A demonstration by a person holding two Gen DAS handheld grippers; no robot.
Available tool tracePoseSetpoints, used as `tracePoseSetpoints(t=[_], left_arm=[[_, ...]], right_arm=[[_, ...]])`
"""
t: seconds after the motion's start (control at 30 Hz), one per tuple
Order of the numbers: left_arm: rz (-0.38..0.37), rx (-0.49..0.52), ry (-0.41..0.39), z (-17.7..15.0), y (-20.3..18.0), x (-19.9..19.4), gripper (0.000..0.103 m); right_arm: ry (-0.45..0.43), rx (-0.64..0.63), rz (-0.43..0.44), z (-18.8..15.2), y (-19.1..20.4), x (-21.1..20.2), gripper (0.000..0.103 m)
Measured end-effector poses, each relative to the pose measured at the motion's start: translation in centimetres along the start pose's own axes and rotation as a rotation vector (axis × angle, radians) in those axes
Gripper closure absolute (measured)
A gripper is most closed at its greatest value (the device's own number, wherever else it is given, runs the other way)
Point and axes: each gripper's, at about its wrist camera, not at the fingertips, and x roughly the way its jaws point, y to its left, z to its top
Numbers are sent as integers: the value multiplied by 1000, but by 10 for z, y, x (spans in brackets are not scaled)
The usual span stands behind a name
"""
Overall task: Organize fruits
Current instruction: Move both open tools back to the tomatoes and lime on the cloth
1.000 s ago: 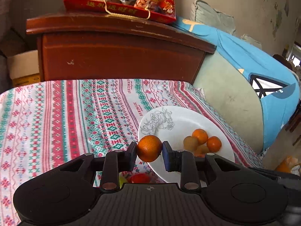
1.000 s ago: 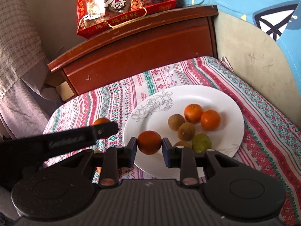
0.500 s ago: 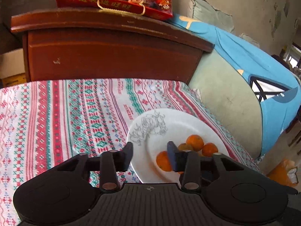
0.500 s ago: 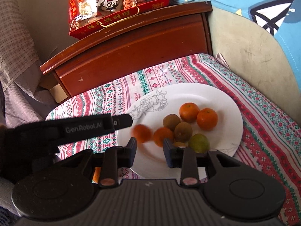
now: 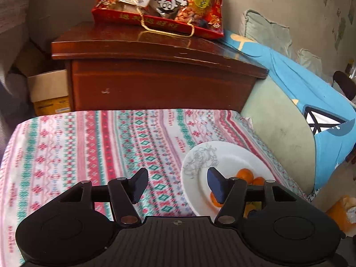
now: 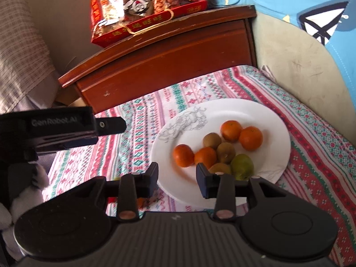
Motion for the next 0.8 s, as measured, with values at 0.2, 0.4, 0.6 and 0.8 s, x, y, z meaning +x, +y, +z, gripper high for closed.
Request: tracePoseSetpoints(t=[0.2, 0.4, 0.6, 0.8], left_arm=[[48, -34, 14, -5, 17, -15, 44], [63, -66, 19, -13, 30, -25, 44], [84, -53, 28, -26, 40, -28, 44], [105, -10, 64, -42, 50, -25, 44]], right_arm=[[25, -42, 29, -9, 12, -1, 64], [46, -70, 51, -15, 19, 1, 64], [75, -123, 77, -22, 30, 6, 64], [87, -179, 84, -26, 41, 14, 64]])
